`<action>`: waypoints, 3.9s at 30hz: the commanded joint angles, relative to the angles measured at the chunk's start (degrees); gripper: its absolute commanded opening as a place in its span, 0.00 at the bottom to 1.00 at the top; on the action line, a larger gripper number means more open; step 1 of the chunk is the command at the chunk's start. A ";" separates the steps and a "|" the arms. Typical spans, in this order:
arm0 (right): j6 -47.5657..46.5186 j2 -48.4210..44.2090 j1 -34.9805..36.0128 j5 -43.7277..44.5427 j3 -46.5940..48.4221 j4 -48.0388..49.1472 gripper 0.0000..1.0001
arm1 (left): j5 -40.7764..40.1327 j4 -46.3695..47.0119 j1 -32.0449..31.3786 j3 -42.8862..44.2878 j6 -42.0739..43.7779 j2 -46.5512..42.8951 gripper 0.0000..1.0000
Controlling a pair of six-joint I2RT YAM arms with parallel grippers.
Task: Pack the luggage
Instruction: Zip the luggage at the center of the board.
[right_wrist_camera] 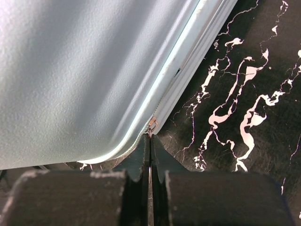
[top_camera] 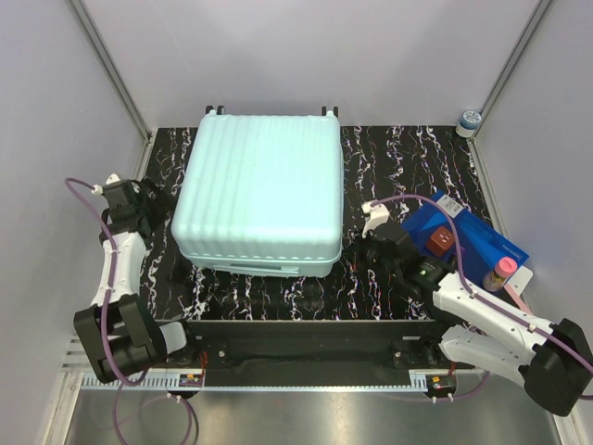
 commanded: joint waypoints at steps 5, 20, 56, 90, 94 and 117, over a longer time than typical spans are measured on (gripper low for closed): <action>3.75 0.92 0.89 -2.77 3.64 -3.44 0.00 | -6.77 -5.50 2.78 2.27 0.66 -9.17 0.99; 2.26 2.15 0.81 -3.03 6.01 -2.74 0.00 | -8.11 -18.86 9.38 -8.98 8.48 -32.36 0.99; 6.21 -1.10 1.77 -6.11 2.67 -1.59 0.00 | 15.10 -9.65 -2.04 -11.18 9.02 -31.41 0.91; 15.35 -1.80 19.87 3.81 -0.32 -9.24 0.00 | 18.88 -2.26 -3.09 -17.07 4.09 -35.37 0.92; 15.96 -2.86 20.40 6.54 -0.05 -9.24 0.00 | 18.97 -1.47 -3.80 -17.68 3.30 -35.90 0.92; 12.45 6.19 18.74 14.55 5.92 -4.76 0.00 | 9.13 16.46 -20.41 -15.93 -3.91 -23.95 0.92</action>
